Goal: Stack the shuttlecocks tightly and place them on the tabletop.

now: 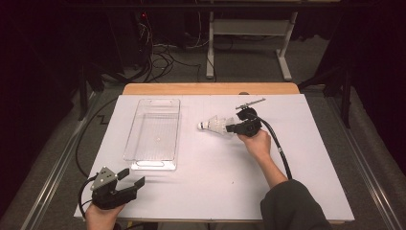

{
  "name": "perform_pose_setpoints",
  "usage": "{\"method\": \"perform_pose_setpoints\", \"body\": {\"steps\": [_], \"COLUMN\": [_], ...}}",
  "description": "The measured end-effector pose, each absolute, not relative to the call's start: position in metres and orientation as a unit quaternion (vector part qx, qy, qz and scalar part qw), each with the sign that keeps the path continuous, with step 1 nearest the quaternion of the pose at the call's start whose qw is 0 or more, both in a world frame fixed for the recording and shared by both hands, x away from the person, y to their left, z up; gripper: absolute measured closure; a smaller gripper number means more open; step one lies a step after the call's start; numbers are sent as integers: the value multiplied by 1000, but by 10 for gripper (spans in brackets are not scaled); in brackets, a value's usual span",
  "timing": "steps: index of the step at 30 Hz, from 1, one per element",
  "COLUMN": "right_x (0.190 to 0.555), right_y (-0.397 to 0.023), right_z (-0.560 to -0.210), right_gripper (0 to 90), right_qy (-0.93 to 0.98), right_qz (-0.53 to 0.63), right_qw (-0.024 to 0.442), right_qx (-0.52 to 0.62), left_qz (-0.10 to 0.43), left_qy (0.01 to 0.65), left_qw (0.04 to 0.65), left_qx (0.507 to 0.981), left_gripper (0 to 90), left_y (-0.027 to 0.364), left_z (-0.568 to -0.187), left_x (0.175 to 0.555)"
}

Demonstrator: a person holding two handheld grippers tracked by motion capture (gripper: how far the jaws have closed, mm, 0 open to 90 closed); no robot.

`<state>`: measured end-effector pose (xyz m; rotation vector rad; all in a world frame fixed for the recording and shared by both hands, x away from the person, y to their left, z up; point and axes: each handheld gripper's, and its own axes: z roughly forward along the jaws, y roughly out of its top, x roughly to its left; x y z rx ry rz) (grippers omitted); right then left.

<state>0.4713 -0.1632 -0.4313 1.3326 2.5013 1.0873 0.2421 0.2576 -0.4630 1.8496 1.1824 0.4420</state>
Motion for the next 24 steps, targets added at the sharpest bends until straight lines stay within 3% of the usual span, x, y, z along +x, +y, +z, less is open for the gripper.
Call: {"method": "perform_pose_setpoints", "body": {"steps": [24], "right_x": [475], "right_y": [-155], "right_z": [-436], "right_gripper": [898], "right_qy": [826], "right_qz": [352], "right_qw": [55], "right_qx": [437], "left_qz": [178], "left_qy": [475], "left_qw": [437], "left_qx": [743], "left_gripper": [310], "left_y": [258], "left_z": [-463], "left_x": [242]}}
